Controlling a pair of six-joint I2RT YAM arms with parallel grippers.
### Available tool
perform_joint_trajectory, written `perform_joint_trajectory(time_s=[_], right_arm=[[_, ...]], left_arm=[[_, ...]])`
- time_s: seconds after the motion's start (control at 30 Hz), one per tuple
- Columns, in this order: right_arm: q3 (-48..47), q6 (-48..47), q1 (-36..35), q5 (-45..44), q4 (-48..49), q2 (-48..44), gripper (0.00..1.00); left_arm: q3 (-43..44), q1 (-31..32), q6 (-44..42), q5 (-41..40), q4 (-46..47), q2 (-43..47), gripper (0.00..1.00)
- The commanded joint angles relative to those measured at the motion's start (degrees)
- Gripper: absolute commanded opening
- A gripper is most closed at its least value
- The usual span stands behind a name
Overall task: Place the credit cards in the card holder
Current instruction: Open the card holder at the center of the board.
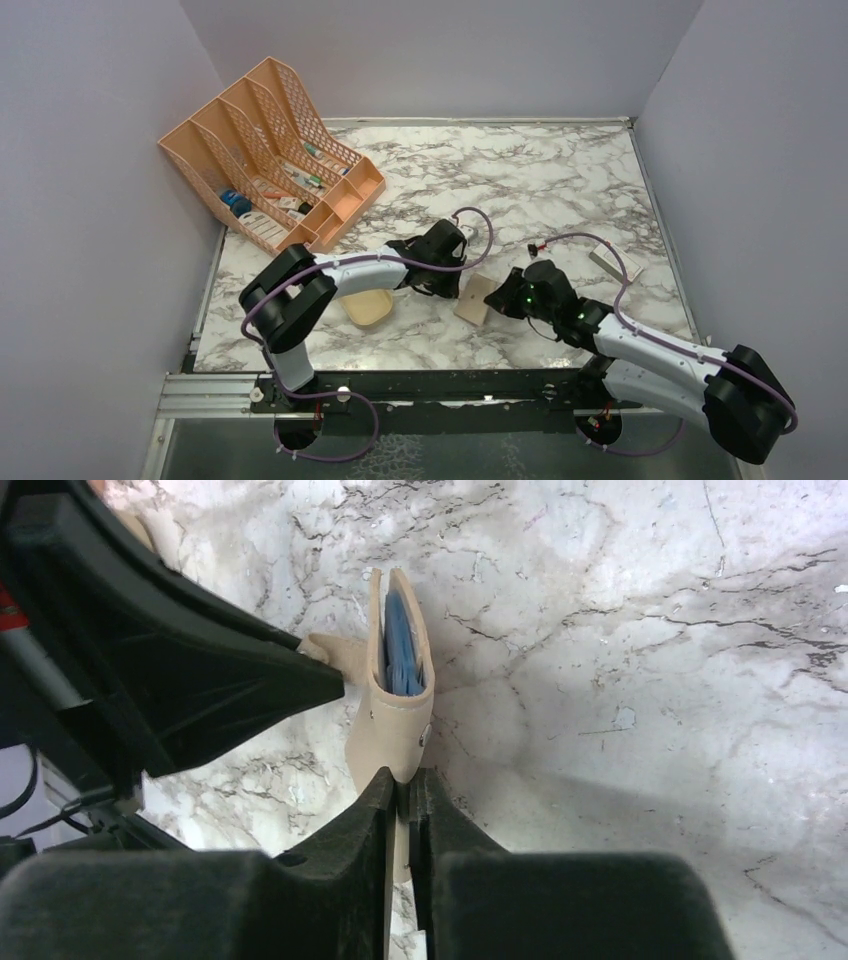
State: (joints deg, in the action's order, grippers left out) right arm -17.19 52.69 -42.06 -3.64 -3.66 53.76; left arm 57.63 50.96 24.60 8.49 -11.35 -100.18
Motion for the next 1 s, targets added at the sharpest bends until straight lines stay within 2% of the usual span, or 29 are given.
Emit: perform_joint_trajectory(time_s=[0.0,0.2,0.33,0.53,0.8,0.97], right_arm=[[-3.45,-1.39,-0.39,-2.76,-3.81,1.34,0.16],[-8.05,-3.53,-0.39,-3.53,-11.32,2.47,0.48],[-12.98,-5.25,-0.39,-4.58,-18.65,3.7,0.53],[-16.75,-6.6,-0.37,-2.44,-22.71,5.42,0.65],[-14.27,-7.86,-0.46,7.4,-14.2,5.93,0.59],[-14.73,-7.51,-0.47,8.45,-13.65,8.49,0.59]], left_arm=[[-0.67,0.11,3.67,3.37,1.48,6.73,0.0],[-4.0,0.04,9.01,5.33,5.58,11.39,0.0],[-5.05,0.02,11.25,5.86,6.54,12.22,0.0],[-6.7,0.02,14.55,6.56,8.85,13.35,0.0],[-7.68,0.07,15.69,6.19,9.43,14.87,0.0],[-7.86,0.04,16.63,6.39,10.12,16.13,0.0]])
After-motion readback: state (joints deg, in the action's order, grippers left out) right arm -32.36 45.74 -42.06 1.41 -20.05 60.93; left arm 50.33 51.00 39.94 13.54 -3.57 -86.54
